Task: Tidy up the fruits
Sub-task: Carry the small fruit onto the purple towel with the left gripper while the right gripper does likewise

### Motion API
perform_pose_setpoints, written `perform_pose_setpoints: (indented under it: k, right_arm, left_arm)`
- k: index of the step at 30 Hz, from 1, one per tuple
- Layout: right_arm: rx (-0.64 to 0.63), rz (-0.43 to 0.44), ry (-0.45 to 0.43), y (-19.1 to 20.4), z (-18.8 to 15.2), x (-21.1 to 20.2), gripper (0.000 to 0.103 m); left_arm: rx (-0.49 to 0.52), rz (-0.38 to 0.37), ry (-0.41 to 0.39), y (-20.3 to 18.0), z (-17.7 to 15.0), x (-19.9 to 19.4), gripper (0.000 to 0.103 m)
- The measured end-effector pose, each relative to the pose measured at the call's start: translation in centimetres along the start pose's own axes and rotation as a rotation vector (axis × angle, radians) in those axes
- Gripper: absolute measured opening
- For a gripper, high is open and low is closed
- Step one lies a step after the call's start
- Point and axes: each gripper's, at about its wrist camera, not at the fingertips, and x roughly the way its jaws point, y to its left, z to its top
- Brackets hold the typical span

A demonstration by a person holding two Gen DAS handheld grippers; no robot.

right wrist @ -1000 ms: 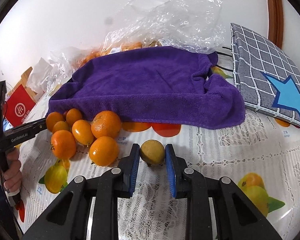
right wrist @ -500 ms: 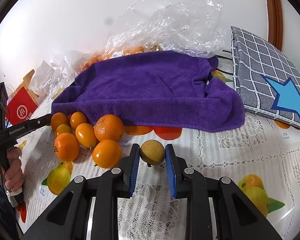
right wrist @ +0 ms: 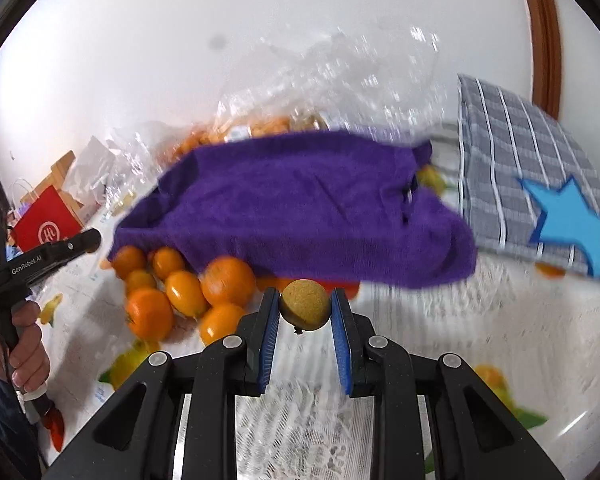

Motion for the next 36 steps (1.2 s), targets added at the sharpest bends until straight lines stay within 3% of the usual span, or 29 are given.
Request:
perform_pose_setpoints:
  k: [7, 11, 18, 23, 28, 32, 36]
  right_arm:
    - [-0.066, -0.005, -0.107, 1.3, 4.9, -0.4, 0.026]
    - [-0.087, -0.03, -0.105, 1.3, 6.9, 1.4, 0.026]
    - [-0.086, -0.06, -0.106, 0.3, 11.2, 3.9, 0.026]
    - [-0.047, -0.048, -0.096, -0.8, 12.7, 5.8, 0.026]
    - [-0.023, -0.057, -0.036, -2.2, 13.0, 8.8, 0.026]
    - [-0.033, -0.073, 0.014, -2.8, 12.4, 10.7, 0.026]
    - [-0.029, -0.066, 0.052, -3.0, 11.7, 12.0, 0.026]
  left_arm:
    - [0.082, 0.075, -0.067, -3.4, 4.2, 1.3, 0.026]
    - [0.07, 0.098, -0.031, -3.7, 6.2, 4.3, 0.026]
    - [0.025, 0.088, -0.041, -2.6, 9.6, 7.6, 0.026]
    - [-0.01, 0.098, 0.024, -1.5, 10.4, 11.3, 0.026]
    - [0.024, 0.151, 0.119, -2.1, 10.5, 14.6, 0.026]
    - [0.0, 0.112, 0.201, -2.3, 10.8, 16.5, 0.026]
    - [0.088, 0.199, 0.226, -3.2, 10.3, 17.4, 0.026]
